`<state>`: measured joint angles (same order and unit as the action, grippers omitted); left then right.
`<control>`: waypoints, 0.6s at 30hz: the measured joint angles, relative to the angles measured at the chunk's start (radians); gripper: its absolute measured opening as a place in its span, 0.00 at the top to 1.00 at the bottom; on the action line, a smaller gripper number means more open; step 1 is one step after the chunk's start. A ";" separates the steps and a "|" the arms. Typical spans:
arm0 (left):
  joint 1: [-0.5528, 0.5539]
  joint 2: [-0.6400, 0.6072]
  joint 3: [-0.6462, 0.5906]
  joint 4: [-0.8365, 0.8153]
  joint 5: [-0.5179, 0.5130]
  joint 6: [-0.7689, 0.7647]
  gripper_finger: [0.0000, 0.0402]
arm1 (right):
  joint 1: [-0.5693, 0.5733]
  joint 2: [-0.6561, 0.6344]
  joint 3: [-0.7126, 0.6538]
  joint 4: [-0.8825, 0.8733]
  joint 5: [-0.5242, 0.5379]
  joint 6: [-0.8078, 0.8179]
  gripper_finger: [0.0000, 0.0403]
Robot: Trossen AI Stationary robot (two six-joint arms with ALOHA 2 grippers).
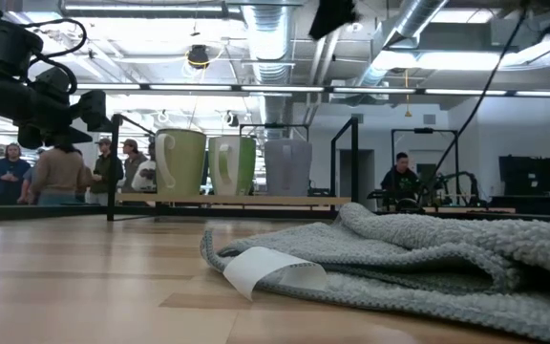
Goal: Stack small to large cups/mugs on shelf
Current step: Return to Home Position
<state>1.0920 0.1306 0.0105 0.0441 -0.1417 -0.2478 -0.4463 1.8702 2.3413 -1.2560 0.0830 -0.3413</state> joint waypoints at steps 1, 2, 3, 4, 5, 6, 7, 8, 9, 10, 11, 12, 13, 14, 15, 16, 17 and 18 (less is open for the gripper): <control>0.000 0.000 0.000 0.000 0.000 0.000 0.24 | -0.005 -0.022 0.000 0.001 0.000 -0.001 0.56; 0.000 0.000 0.000 0.000 0.000 0.000 0.24 | -0.011 -0.044 0.001 0.000 0.001 -0.008 0.56; 0.000 0.000 0.000 0.000 0.000 0.000 0.24 | -0.019 -0.065 0.000 -0.001 0.001 -0.014 0.56; 0.000 0.000 0.000 0.000 0.000 0.000 0.24 | -0.026 -0.085 0.000 -0.002 0.001 -0.020 0.56; 0.000 0.000 0.000 0.000 0.000 0.000 0.24 | -0.032 -0.104 0.000 -0.002 0.003 -0.023 0.56; 0.000 0.000 0.000 0.000 0.000 0.000 0.24 | -0.038 -0.124 0.000 -0.002 0.010 -0.023 0.56; 0.000 0.000 0.000 0.001 0.000 0.000 0.24 | -0.044 -0.143 0.000 -0.003 0.024 -0.024 0.56; 0.000 0.000 0.000 0.002 0.000 0.000 0.24 | -0.049 -0.159 0.000 -0.004 0.051 -0.024 0.56; 0.000 0.000 0.000 0.003 0.000 0.001 0.24 | -0.053 -0.174 0.000 -0.004 0.082 -0.024 0.56; 0.000 0.000 0.000 0.005 0.000 0.006 0.24 | -0.056 -0.188 0.000 -0.003 0.116 -0.025 0.56; 0.000 0.000 0.000 0.007 0.000 0.014 0.24 | -0.062 -0.201 -0.003 -0.001 0.146 -0.024 0.56; 0.000 0.000 0.000 0.007 0.000 0.023 0.24 | -0.068 -0.217 -0.011 0.005 0.171 -0.023 0.56; 0.000 0.000 0.000 0.008 -0.001 0.030 0.24 | -0.077 -0.232 -0.019 0.008 0.187 -0.023 0.56; 0.000 0.000 0.000 0.008 -0.004 0.036 0.24 | -0.087 -0.248 -0.031 0.014 0.194 -0.017 0.56; 0.000 0.000 0.000 0.009 -0.011 0.043 0.24 | -0.097 -0.267 -0.048 0.019 0.201 -0.008 0.56; 0.000 0.000 0.000 0.011 -0.022 0.048 0.24 | -0.111 -0.288 -0.073 0.023 0.208 -0.002 0.56; 0.000 0.000 0.001 0.012 -0.037 0.055 0.24 | -0.123 -0.311 -0.102 0.030 0.210 0.000 0.56; 0.000 0.000 0.003 0.012 -0.057 0.064 0.24 | -0.136 -0.335 -0.138 0.050 0.210 0.003 0.56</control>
<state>1.0917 0.1307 0.0130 0.0559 -0.1987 -0.1837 -0.5827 1.5350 2.2030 -1.2063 0.2935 -0.3384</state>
